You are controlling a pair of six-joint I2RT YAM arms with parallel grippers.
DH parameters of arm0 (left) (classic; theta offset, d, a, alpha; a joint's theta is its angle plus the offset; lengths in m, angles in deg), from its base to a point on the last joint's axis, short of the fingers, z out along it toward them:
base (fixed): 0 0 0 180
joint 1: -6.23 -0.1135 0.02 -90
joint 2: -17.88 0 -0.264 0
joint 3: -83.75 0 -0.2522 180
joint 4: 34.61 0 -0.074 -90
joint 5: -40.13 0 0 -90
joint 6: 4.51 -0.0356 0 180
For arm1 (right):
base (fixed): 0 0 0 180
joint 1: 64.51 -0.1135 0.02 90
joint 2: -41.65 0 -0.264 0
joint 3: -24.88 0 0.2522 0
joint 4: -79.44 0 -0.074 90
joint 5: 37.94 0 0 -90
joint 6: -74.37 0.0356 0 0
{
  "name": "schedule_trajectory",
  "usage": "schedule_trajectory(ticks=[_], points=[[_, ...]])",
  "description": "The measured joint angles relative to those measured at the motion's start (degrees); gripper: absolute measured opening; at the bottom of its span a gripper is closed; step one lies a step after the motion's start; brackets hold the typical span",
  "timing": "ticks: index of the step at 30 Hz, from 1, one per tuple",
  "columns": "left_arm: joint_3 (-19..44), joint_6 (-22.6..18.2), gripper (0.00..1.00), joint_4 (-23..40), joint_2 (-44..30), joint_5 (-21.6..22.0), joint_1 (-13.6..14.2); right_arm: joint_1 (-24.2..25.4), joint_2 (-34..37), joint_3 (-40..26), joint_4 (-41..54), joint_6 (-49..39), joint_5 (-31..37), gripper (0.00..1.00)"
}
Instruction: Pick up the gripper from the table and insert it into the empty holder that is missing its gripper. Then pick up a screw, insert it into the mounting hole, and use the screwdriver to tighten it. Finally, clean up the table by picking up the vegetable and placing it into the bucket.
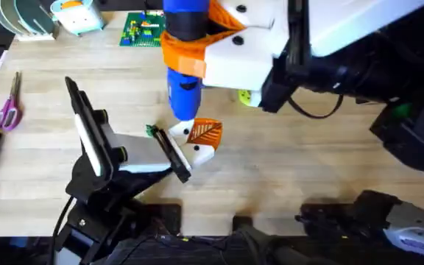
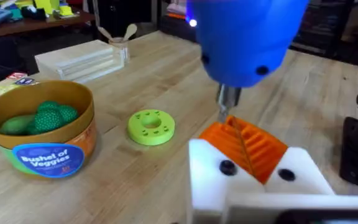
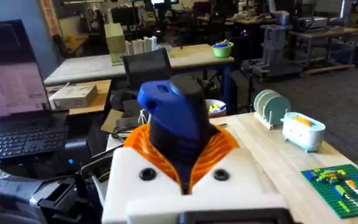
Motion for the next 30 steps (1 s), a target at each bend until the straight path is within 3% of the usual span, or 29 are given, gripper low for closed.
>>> schedule_trajectory(ticks=[30], points=[[0.0, 0.0, 0.01, 0.0, 0.0, 0.0, 0.0, -1.2, 2.0, 0.0, 3.1, 0.6, 0.0, 0.022]])
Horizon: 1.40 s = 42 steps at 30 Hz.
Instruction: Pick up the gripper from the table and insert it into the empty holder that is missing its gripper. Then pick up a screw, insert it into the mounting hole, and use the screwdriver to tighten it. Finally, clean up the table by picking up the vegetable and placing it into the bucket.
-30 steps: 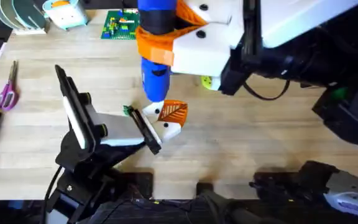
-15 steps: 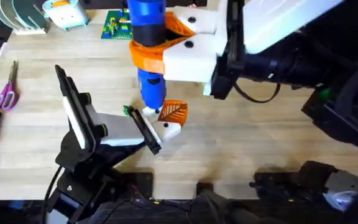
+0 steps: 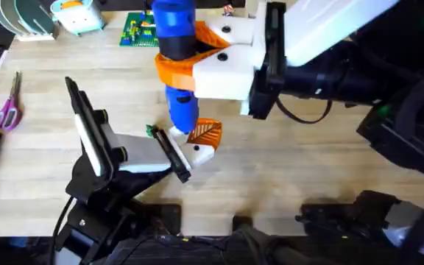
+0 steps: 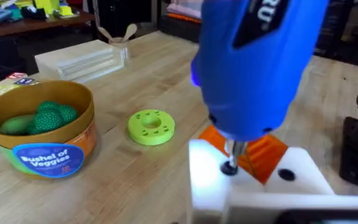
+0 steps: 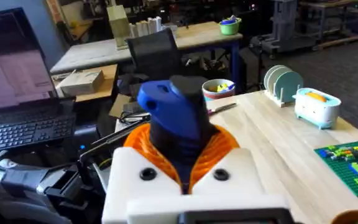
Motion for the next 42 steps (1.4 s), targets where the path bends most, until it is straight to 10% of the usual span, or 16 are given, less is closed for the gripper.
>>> schedule_trajectory(ticks=[30, 42], points=[[0.0, 0.0, 0.01, 0.0, 0.1, 0.0, 0.0, 1.1, -1.8, 0.7, -15.6, 0.0, -0.4, 0.022], [0.0, 0.0, 0.01, 0.0, 0.1, 0.0, 0.0, 17.4, -0.9, 0.7, 3.7, -20.1, 5.7, 0.022]])
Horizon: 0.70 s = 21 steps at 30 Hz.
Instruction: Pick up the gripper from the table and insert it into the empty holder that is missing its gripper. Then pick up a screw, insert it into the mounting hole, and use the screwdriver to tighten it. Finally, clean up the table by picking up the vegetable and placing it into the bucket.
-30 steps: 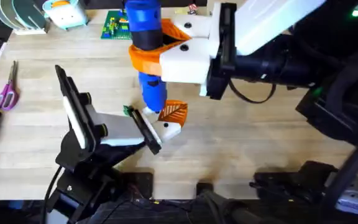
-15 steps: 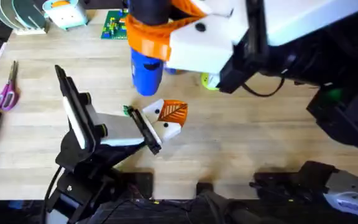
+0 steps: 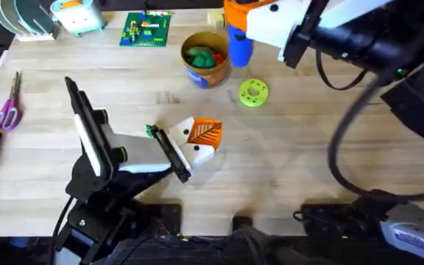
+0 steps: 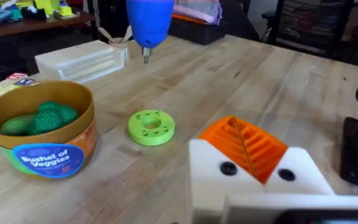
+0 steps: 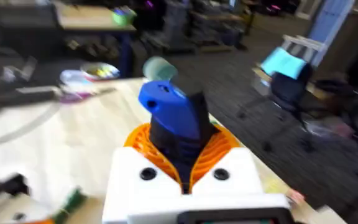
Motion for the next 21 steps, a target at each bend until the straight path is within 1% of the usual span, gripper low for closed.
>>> schedule_trajectory(ticks=[2, 6, 10, 12, 16, 21], points=[[0.0, 0.0, 0.01, 0.0, 0.0, 0.0, 0.0, 3.1, 2.0, 0.0, 3.6, -8.0, 5.5, 0.022], [0.0, 0.0, 0.01, 0.0, 0.0, 0.0, 0.0, 7.8, 7.9, 0.0, 6.7, -22.5, 18.3, 0.022], [0.0, 0.0, 0.01, 0.0, 0.0, 0.0, 0.0, 10.5, 14.6, 0.0, 6.9, -33.8, 30.0, 0.022], [0.0, 0.0, 0.01, 0.0, 0.0, 0.0, 0.0, 11.4, 18.0, 0.0, 6.9, -38.5, 34.4, 0.022], [0.0, 0.0, 0.01, 0.0, 0.0, 0.0, 0.0, 12.4, 24.9, 0.0, 6.9, -45.4, 40.1, 0.022], [0.0, 0.0, 0.01, 0.0, 0.0, 0.0, 0.0, 12.4, 32.1, 0.0, 6.9, -49.5, 42.5, 0.022]])
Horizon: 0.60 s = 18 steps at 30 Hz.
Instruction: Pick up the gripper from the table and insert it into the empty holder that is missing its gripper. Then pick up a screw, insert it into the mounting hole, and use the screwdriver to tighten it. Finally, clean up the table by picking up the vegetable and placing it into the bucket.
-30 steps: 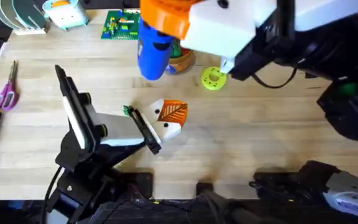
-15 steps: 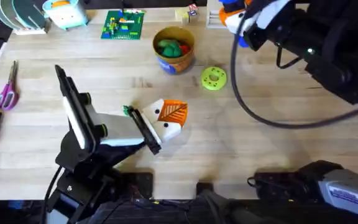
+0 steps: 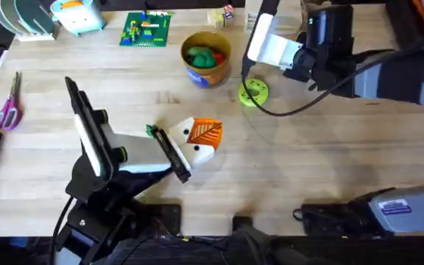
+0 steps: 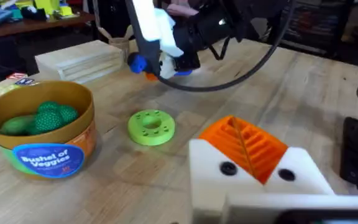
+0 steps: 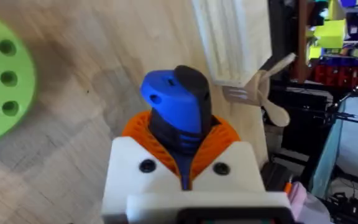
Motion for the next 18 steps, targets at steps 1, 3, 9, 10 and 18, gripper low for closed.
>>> schedule_trajectory(ticks=[1, 3, 9, 10, 18], points=[[0.0, 0.0, 0.01, 0.0, 0.0, 0.0, 0.0, 0.0, 0.9, 0.0, 0.0, -0.4, 0.1, 0.022], [0.0, 0.0, 0.01, 0.0, 0.0, 0.0, 0.0, 0.0, 2.2, 0.0, 0.0, -1.0, 0.4, 0.022], [0.0, 0.0, 0.01, 0.0, 0.0, 0.0, 0.0, 0.0, 2.9, 0.0, 2.3, -2.0, 0.3, 0.165], [0.0, 0.0, 0.01, 0.0, 0.0, 0.0, 0.0, 0.0, 2.9, 0.0, 3.7, -2.2, 0.0, 0.23], [0.0, 0.0, 0.01, 0.0, 0.0, 0.0, 0.0, -0.7, 1.6, -1.6, 10.6, -2.0, -0.6, 0.986]])
